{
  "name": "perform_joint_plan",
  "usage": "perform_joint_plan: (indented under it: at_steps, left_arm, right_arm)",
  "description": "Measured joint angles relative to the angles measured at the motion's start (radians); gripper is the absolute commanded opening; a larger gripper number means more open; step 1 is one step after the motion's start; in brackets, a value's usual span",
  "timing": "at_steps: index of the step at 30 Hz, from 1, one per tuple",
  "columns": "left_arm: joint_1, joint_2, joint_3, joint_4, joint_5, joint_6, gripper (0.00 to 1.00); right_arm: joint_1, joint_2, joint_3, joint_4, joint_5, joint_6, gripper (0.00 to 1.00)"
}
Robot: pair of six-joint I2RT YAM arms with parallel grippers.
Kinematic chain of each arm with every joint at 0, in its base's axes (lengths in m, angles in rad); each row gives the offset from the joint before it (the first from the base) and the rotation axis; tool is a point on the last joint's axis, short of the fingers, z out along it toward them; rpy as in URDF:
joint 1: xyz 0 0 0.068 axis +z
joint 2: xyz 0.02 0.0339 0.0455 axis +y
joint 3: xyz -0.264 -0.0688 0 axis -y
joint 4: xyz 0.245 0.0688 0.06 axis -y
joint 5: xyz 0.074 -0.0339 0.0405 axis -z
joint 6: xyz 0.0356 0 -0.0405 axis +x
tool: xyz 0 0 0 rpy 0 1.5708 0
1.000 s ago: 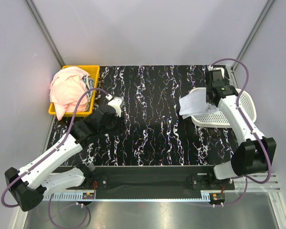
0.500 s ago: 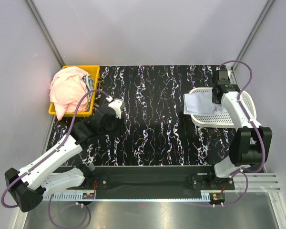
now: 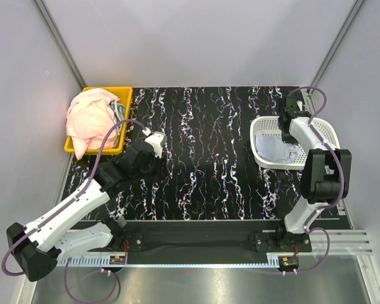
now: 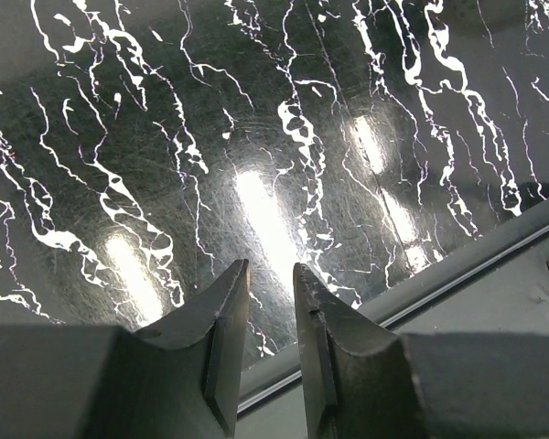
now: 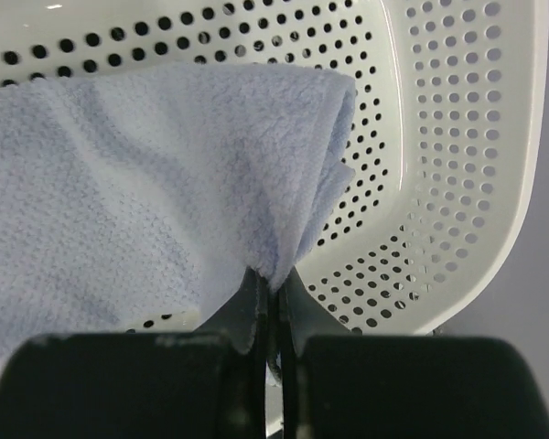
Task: Fold and stack the towels
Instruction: Neatly place the folded towel into the bin
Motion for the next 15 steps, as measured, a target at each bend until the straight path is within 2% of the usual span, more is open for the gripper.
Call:
perform_joint_plan:
  at_steps: [6,15]
  left_arm:
    - [0.0,0.0,-0.001,0.0,0.011,0.0,0.31]
    - [0.0,-0.005,-0.014,0.006,0.011,0.0,0.31]
  right_arm:
    - [-0.047,0.09,0.034,-0.003,0.023,0.002,0.0]
    - [-0.061,0.133,0.082,-0.001,0.039,0.002,0.0]
